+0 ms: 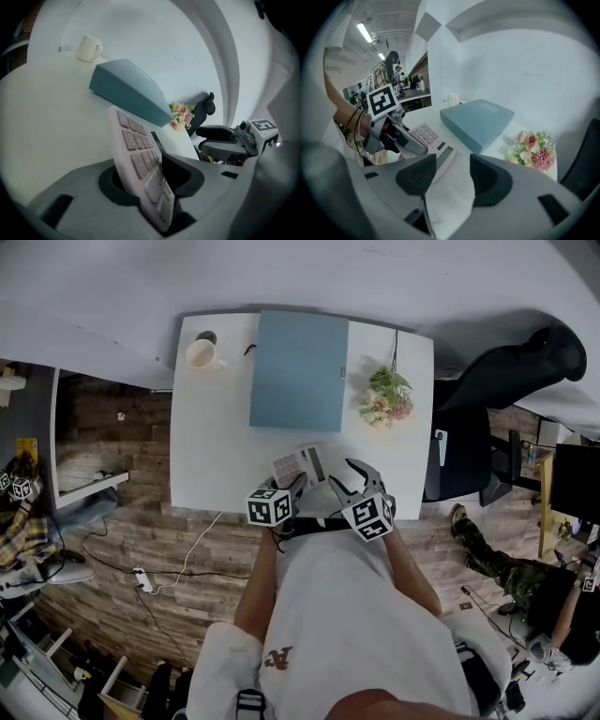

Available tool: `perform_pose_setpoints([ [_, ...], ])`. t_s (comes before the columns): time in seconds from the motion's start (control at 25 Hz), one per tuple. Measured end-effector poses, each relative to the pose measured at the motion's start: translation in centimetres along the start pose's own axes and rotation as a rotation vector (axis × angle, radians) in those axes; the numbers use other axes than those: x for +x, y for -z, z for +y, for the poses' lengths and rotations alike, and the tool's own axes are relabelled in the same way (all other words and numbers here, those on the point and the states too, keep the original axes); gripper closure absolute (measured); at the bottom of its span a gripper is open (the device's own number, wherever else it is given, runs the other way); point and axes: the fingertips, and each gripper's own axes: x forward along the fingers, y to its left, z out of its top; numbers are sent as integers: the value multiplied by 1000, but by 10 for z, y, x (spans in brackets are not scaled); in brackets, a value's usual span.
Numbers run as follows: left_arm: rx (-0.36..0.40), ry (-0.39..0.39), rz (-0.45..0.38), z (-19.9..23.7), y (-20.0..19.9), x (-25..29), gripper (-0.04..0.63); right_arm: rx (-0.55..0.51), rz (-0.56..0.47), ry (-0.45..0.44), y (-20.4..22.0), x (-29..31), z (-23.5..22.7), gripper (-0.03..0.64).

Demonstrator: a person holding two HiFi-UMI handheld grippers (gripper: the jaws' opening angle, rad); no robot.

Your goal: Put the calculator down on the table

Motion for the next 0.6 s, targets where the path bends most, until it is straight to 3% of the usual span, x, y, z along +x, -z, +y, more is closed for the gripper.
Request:
perform_pose_setpoints([
  [0.6, 42, -129, -9, 26, 6, -17, 315, -21, 0, -5, -7, 2, 15, 393],
])
